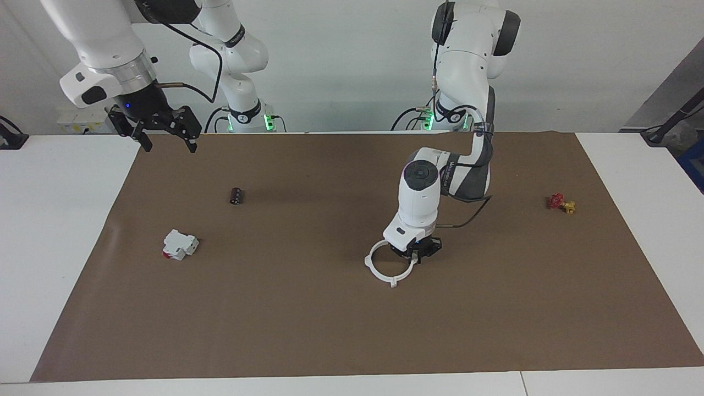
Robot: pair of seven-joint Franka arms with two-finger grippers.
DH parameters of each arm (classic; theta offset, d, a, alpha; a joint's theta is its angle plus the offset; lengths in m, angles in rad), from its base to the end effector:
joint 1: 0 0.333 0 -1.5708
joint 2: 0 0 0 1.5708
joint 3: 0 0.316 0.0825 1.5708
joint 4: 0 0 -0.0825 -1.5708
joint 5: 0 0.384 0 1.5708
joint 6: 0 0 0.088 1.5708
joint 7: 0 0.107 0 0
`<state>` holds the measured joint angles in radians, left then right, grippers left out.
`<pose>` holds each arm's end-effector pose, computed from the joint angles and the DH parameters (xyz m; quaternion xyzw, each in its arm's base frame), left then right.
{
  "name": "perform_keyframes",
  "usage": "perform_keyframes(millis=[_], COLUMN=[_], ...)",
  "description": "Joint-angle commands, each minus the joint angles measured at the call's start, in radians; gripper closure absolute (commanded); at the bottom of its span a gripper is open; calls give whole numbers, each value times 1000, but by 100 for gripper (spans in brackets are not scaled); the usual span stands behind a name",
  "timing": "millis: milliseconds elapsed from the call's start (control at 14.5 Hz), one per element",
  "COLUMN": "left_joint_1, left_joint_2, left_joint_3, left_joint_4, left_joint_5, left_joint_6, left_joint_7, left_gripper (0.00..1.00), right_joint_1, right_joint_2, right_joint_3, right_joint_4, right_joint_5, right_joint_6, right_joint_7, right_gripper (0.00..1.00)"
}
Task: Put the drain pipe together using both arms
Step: 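Push the left gripper's clamp half against the other half to close the ring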
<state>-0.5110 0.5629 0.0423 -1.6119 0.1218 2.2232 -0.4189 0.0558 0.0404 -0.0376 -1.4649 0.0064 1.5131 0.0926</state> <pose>0.6196 -0.3138 0.3040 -0.9958 0.0641 -0.0478 0.0442 0.5617 0.0114 0.6466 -0.9993 0.0370 -0.0038 0.0027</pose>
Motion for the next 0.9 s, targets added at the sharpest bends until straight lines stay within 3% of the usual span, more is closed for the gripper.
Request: perform_keyframes(millis=[0, 345, 414, 483, 552, 828], left_joint_1=[-17, -11, -11, -9, -6, 31], left_joint_2=[22, 23, 23, 25, 23, -29], left_joint_3=[-4, -4, -4, -2, -2, -1], left_joint_4=[4, 3, 3, 1, 4, 7], left_joint_5=[-50, -51, -50, -50, -48, -48], left_joint_6=[36, 44, 58, 75, 76, 56], left_joint_7=[-29, -29, -24, -20, -18, 32], left_gripper=[100, 100, 55, 24, 0, 0], right_joint_1=[-7, -7, -7, -7, -7, -7], right_joint_2=[-25, -25, -25, -25, -25, -25], right_joint_3=[2, 2, 2, 2, 2, 1], right_joint_4=[-26, -26, -26, -26, -26, -26], right_joint_5=[6, 6, 6, 6, 6, 6], right_joint_6=[-7, -7, -7, -7, -7, -7], right_joint_7=[-24, -24, -24, -24, -24, -24], right_gripper=[0, 0, 0, 0, 0, 0])
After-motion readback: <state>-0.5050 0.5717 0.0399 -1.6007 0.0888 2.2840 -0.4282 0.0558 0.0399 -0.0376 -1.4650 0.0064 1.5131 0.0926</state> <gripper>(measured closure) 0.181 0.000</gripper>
